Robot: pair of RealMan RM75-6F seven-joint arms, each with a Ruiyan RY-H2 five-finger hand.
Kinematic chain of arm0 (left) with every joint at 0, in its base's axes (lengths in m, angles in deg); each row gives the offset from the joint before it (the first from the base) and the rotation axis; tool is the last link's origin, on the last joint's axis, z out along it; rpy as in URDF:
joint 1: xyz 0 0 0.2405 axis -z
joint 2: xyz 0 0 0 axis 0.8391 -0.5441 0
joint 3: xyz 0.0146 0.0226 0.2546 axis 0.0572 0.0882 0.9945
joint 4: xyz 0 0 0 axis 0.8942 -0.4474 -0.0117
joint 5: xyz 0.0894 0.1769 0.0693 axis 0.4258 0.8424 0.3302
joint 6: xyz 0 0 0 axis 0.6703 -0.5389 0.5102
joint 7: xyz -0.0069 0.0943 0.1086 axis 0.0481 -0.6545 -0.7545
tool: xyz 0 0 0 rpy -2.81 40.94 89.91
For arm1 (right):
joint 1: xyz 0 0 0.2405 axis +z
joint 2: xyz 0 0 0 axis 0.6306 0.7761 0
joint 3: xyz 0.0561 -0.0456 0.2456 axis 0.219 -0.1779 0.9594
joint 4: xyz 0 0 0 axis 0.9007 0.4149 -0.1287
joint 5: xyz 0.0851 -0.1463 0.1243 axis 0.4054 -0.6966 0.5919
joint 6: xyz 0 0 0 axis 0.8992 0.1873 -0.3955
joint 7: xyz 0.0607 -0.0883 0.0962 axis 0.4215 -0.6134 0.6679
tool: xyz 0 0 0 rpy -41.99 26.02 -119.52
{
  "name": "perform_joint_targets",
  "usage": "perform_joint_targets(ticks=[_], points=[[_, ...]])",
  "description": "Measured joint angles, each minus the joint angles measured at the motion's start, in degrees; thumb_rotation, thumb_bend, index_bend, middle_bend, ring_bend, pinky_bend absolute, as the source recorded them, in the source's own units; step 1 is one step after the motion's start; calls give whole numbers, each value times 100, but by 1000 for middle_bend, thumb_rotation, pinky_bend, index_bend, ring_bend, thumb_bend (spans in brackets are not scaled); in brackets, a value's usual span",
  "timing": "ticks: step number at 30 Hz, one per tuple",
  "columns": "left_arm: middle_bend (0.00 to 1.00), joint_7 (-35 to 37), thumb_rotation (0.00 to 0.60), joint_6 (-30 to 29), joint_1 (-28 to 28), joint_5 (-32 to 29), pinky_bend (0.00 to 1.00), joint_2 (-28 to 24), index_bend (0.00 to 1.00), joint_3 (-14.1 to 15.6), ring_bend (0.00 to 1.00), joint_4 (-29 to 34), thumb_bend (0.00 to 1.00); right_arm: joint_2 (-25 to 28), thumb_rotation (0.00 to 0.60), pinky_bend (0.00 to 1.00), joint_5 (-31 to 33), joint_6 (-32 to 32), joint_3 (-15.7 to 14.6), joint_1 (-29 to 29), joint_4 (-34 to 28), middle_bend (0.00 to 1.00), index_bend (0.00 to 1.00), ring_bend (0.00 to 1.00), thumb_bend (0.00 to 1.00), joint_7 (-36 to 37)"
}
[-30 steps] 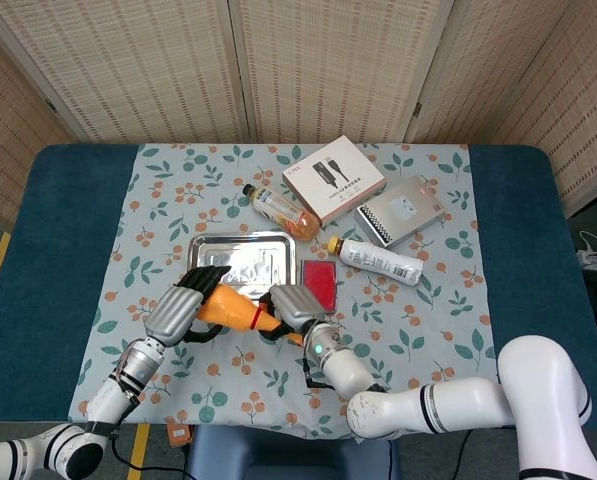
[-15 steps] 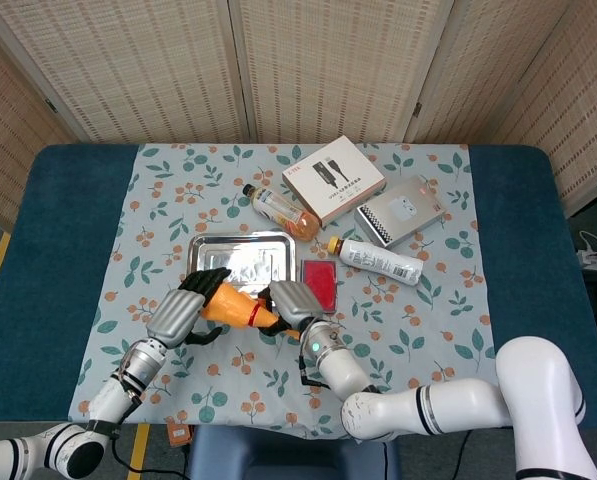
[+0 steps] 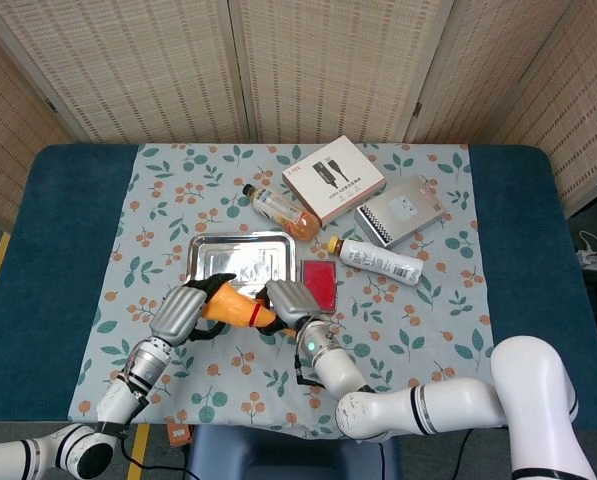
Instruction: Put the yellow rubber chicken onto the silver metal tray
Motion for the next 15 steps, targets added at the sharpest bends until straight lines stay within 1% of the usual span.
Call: perform_joint_targets(ticks=[6,15], points=[[873,-114,600,54,2,105,941,-16,946,107,760,-18,631,29,600,1000,122,168,111,-5,-85,647,906,793,311,-70],[881,-464,600,-109,-39,86,966,121,960,117,774,-45,663,83,600,1000,221,180,154,-27,-165,646,907,793,311,-154]])
